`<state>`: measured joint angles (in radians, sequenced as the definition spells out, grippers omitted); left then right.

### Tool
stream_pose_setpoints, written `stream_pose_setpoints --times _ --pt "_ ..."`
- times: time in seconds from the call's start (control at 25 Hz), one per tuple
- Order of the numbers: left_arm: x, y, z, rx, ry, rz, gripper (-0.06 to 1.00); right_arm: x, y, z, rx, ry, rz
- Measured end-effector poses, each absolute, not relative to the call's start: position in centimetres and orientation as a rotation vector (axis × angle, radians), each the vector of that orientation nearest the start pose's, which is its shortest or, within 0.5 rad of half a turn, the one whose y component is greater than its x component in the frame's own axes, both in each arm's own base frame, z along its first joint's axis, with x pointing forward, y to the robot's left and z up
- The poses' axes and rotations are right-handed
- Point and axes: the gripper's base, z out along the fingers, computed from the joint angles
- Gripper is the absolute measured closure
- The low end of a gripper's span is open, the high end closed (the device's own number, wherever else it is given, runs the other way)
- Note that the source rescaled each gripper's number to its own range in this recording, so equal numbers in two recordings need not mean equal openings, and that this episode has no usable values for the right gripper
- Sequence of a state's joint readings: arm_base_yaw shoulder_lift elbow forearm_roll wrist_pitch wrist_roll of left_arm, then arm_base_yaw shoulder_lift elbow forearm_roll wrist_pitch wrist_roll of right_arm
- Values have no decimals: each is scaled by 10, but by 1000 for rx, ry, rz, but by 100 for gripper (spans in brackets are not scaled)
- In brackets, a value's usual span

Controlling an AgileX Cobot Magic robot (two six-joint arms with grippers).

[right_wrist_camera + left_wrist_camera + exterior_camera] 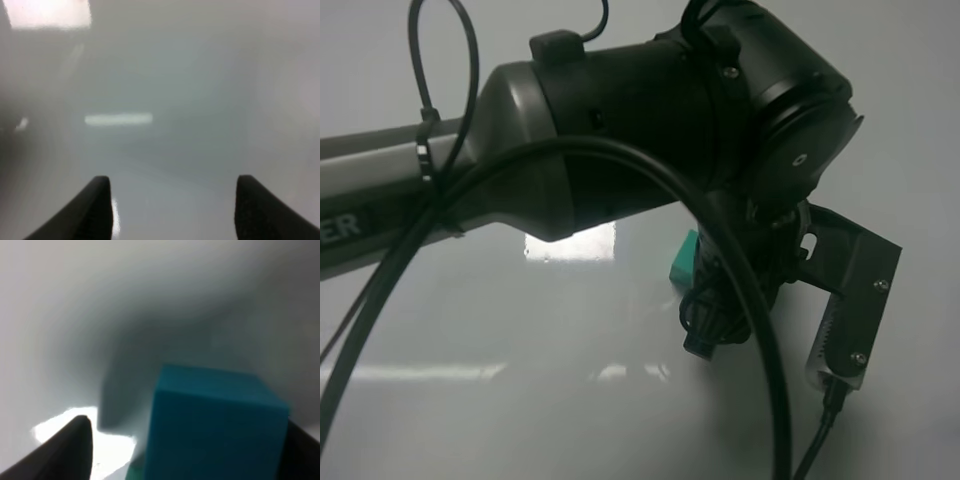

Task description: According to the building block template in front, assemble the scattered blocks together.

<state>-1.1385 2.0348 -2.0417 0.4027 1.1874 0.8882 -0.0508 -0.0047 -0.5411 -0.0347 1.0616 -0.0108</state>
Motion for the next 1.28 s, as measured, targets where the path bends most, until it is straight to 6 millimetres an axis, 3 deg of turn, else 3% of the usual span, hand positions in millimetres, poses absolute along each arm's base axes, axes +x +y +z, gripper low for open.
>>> stream_pose_setpoints --times 0.48,0.92,1.28 --pt "218 -391 338 2219 1296 465 9 -11 -2 288 43 1999 -81" --pt "196 -405 336 2230 1255 315 12 -11 -2 288 43 1999 -81" --pt "200 -410 340 2173 1198 332 15 -11 -2 288 43 1999 -81"
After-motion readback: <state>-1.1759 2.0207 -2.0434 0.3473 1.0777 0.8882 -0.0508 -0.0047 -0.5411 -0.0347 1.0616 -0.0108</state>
